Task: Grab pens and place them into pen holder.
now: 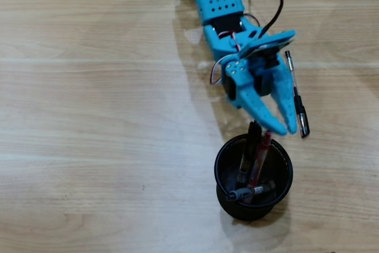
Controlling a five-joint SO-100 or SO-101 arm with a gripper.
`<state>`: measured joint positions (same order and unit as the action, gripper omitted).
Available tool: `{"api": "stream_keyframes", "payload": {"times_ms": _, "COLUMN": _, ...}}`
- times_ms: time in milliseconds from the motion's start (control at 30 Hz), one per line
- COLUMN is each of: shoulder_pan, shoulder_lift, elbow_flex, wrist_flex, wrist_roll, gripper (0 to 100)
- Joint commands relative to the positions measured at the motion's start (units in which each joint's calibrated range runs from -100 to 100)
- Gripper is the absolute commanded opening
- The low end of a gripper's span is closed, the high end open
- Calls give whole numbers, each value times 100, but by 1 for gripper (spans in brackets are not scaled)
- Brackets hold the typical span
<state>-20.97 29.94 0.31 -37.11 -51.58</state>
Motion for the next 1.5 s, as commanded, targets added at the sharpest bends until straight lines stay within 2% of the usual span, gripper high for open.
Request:
{"api": "stream_keyframes", "payload": {"times_ms": 0, "shoulder_pan": -159, "shoulder_lift": -1259, "elbow_flex": 830, "wrist_flex": 185, "wrist_roll": 284, "gripper": 2}}
{"api": "stream_keyframes", "payload": {"times_ms": 133, "shoulder_pan": -304, "shoulder_lift": -2309, "elbow_flex": 1578, "wrist_flex": 1417, "wrist_roll": 482, "gripper": 2}}
{"api": "stream_keyframes", "payload": {"times_ms": 333, "shoulder_pan": -712, "shoulder_lift": -3771, "elbow_flex": 2191, "wrist_flex": 3999, "wrist_roll": 868, "gripper": 2}}
{"api": "stream_keyframes", "payload": {"times_ms": 600, "shoulder_pan": -1366, "shoulder_lift": -4855, "elbow_flex": 2308, "wrist_flex": 6978, "wrist_roll": 1437, "gripper": 2}}
{"api": "stream_keyframes", "payload": {"times_ms": 733, "shoulder_pan": -1657, "shoulder_lift": -5359, "elbow_flex": 2497, "wrist_flex": 8115, "wrist_roll": 1463, "gripper": 2}}
{"api": "stream_keyframes", "payload": {"times_ms": 1033, "shoulder_pan": -2065, "shoulder_lift": -5896, "elbow_flex": 3831, "wrist_flex": 8356, "wrist_roll": 1447, "gripper": 2}}
{"api": "stream_keyframes", "payload": {"times_ms": 1467, "shoulder_pan": -2365, "shoulder_lift": -5837, "elbow_flex": 3867, "wrist_flex": 8287, "wrist_roll": 1407, "gripper": 2}}
